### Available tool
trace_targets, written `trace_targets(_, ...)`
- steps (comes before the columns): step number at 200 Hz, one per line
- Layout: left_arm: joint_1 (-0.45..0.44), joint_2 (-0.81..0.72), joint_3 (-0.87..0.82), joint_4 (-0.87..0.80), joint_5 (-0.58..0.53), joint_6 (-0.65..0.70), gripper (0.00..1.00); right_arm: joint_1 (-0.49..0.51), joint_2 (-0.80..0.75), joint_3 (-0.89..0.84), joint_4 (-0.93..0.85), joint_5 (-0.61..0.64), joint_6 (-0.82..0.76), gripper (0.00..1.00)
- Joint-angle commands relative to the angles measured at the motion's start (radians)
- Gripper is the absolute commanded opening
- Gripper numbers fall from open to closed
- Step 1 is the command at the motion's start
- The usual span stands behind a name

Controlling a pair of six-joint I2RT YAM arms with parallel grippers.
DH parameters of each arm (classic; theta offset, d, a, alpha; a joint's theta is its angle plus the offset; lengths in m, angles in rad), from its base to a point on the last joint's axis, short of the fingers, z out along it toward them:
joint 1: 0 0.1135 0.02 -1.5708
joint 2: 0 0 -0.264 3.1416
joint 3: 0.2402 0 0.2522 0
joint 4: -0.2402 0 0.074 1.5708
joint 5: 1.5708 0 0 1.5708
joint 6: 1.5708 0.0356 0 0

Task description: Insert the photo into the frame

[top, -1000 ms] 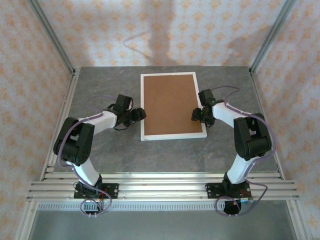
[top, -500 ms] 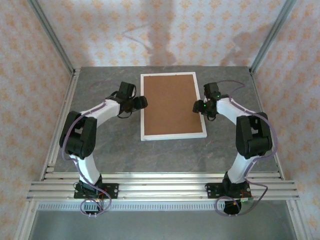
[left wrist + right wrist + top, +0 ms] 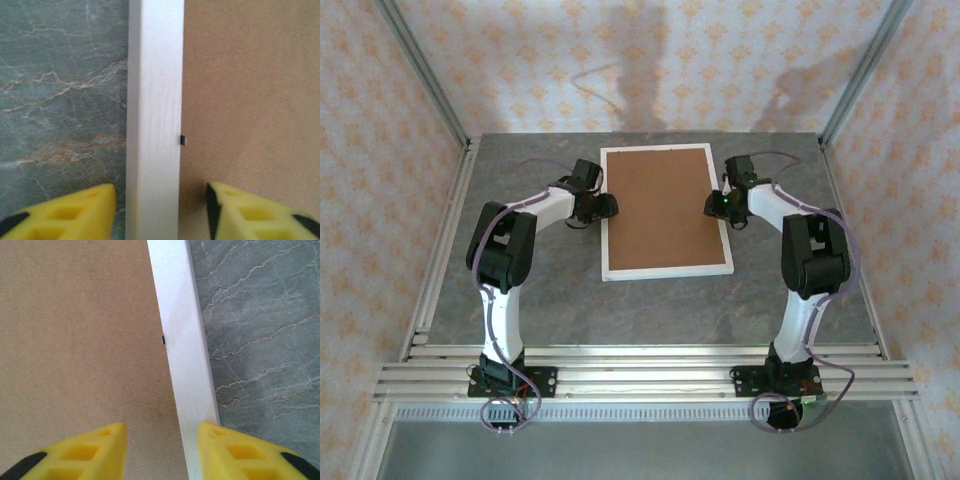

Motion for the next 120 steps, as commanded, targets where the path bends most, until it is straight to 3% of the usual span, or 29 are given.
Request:
trace_targets(1, -0.016, -0.02, -0.07, -0.04, -0.002, 0.005, 0.44, -0.002, -0.02, -0.062, -0.014, -0.005, -0.001, 0.4)
trace_targets(25, -0.03, -0.05, -0.122, -0.023, 0.006, -0.006, 0.4, -0.001, -0.06, -0.144, 0.0, -0.002, 0.02, 0.4)
trace_targets(89, -0.052, -0.17, -0.314, 0.049, 0.019, -0.057, 0.4, 0.058, -0.219, -0.381, 0.045, -0.014, 0.093, 0.4)
trace_targets(120, -0.051, -0.221, -0.333, 0.024, -0.01, -0.055, 0.55, 0.065, -0.33, -0.389, 0.0, 0.006, 0.113, 0.41)
